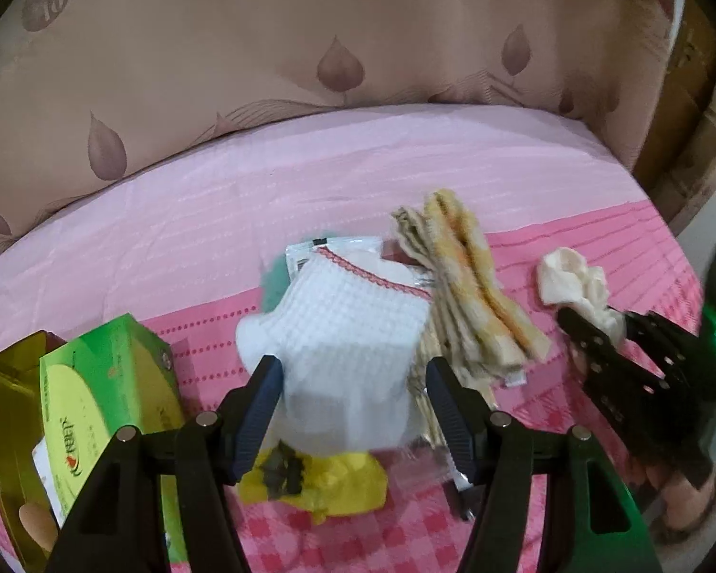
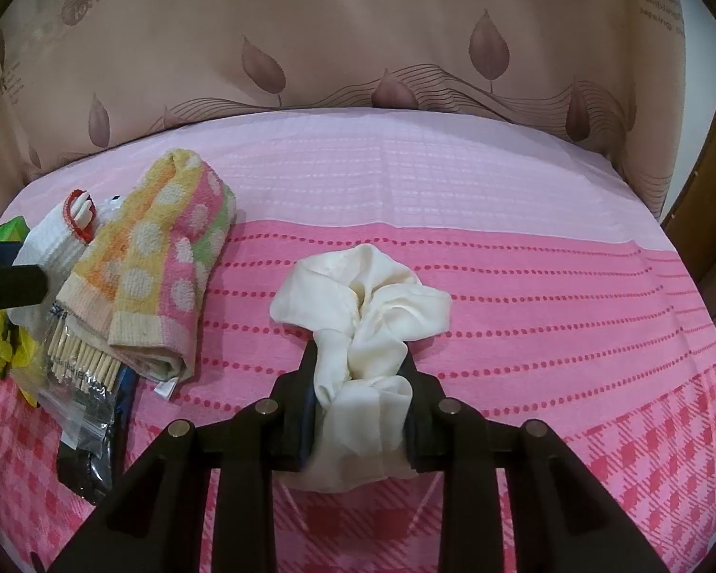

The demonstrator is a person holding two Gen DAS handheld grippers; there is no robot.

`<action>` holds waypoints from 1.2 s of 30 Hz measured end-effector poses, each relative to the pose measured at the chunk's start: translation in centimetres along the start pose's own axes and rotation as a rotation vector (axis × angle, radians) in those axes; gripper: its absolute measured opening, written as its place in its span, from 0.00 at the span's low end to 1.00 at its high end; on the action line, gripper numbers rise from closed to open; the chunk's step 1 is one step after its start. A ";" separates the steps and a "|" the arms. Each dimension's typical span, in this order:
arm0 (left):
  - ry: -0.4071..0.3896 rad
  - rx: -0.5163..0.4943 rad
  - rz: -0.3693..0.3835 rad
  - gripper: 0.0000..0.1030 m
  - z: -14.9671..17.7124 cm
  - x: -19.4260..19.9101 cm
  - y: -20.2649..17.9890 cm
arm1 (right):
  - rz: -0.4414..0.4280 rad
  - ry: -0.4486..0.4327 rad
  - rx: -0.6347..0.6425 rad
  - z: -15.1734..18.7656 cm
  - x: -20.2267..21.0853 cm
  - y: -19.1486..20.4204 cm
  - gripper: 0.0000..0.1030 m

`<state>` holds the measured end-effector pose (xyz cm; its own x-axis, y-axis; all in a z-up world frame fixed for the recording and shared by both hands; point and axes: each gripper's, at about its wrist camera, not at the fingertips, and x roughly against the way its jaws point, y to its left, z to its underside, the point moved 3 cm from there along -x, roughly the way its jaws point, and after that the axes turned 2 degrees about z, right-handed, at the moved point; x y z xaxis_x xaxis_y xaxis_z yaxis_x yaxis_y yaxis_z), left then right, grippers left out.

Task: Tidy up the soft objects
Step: 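Grasp the white waffle sock with red trim using the left tool while the right tool holds the scrunchie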

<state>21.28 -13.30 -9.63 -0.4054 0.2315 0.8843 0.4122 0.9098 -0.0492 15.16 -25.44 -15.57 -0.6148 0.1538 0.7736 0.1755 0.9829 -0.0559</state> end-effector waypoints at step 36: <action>-0.103 0.160 -0.013 0.27 1.0 8.2 4.1 | -0.017 0.001 -0.002 0.0 0.0 0.1 0.29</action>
<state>18.85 -7.32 -3.04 -0.4951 0.2457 0.8334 0.2747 0.9542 -0.1182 15.16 -25.36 -15.59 -0.6172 0.1369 0.7748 0.1668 0.9851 -0.0413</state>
